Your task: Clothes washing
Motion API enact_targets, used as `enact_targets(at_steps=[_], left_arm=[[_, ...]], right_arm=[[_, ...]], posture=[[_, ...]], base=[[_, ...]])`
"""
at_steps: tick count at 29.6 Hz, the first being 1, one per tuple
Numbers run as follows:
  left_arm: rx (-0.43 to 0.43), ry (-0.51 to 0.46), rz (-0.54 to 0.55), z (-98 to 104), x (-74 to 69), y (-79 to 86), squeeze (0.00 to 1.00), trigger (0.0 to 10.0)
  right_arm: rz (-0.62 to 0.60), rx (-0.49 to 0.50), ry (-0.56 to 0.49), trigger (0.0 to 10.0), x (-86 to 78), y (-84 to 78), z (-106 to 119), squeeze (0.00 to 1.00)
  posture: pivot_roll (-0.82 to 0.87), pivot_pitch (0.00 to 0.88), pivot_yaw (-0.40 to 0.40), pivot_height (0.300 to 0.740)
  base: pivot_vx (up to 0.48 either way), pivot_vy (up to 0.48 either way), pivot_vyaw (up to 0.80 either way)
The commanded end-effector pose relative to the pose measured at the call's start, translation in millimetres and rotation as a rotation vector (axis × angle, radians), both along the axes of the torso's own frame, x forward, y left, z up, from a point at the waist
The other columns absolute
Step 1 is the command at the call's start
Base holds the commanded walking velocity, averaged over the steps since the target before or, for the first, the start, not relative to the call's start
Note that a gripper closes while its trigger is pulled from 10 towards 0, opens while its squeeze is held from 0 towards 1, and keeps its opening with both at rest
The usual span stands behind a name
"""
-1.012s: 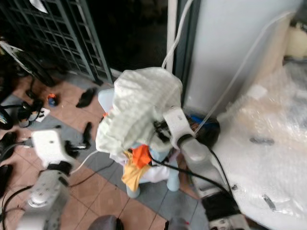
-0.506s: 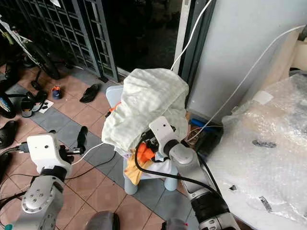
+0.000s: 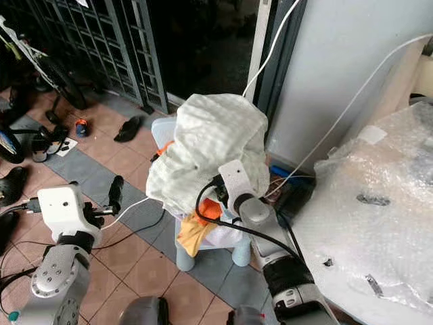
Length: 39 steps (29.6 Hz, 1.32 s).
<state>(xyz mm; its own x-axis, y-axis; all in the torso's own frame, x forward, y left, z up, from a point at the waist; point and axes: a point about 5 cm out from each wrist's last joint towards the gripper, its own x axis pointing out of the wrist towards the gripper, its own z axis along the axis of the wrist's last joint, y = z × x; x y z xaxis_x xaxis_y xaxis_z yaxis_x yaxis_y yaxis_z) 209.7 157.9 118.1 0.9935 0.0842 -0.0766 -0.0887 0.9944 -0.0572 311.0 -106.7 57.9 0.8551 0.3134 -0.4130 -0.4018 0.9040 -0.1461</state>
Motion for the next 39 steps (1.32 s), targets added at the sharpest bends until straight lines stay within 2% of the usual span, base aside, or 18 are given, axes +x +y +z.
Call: enact_targets(at_steps=[1,10,17,25,26,27,28,29,33,36,39], left_arm=[[0.010,-0.003,0.007,3.1,-1.8,0.9,0.00,10.0],[0.009,0.005,0.019,2.1,-2.0,-0.1,0.00,10.0],[0.008,0.007,0.022,1.6,-2.0,-0.6,0.00,10.0],[0.009,0.013,0.029,2.0,-1.9,-2.8,0.00,10.0],[0.011,0.025,0.046,0.4,-3.0,-2.3,0.00,10.0],[0.012,0.029,0.052,-0.1,-3.5,-1.9,0.00,10.0],[-0.003,0.020,0.049,1.1,-3.6,-2.7,0.00,10.0],[-0.009,0.018,0.044,1.1,-3.5,-3.2,0.00,10.0],[-0.005,0.029,0.043,-1.1,-0.9,-3.5,0.00,10.0],[-0.002,0.024,0.034,-0.5,1.7,-4.4,0.00,10.0],[0.004,0.022,0.032,-0.3,6.0,-5.3,0.00,10.0]], right_arm=[[-0.016,0.009,0.011,0.0,1.9,0.2,-0.4,0.00],[-0.006,0.042,0.022,0.0,6.7,12.2,2.2,0.00],[0.001,0.047,0.025,0.0,7.0,13.1,1.9,0.00],[0.006,0.089,-0.018,0.0,9.1,16.3,14.5,0.00],[0.027,0.139,-0.098,0.0,10.6,22.3,31.7,0.00],[0.034,0.152,-0.124,0.0,10.7,24.1,36.9,0.00],[0.039,0.235,-0.202,0.0,10.4,27.6,55.8,0.00],[0.039,0.252,-0.236,0.0,9.9,27.9,62.9,0.00],[0.050,0.353,-0.349,0.0,4.2,31.0,90.8,0.00],[0.071,0.379,-0.399,0.0,0.8,32.6,102.9,0.00],[0.087,0.438,-0.477,0.0,-5.0,30.7,124.2,0.00]], posture=[[0.09,0.136,-0.001,0.740],[0.09,0.145,-0.012,0.740],[0.08,0.149,-0.015,0.740],[0.07,0.157,-0.022,0.740],[0.06,0.150,-0.020,0.740],[0.06,0.149,-0.020,0.740],[0.06,0.147,-0.020,0.740],[0.06,0.144,-0.019,0.740],[0.06,0.126,-0.009,0.740],[0.06,0.118,-0.004,0.740],[0.05,0.101,0.008,0.740]], base=[[0.000,0.000,0.00],[0.000,0.000,0.00],[0.000,0.000,0.00],[0.000,0.000,0.00],[0.000,0.000,0.00],[0.000,0.000,0.00],[0.000,0.000,0.00],[0.000,0.000,0.00],[0.000,0.000,0.00],[0.000,0.000,0.00],[0.000,0.000,0.00]])
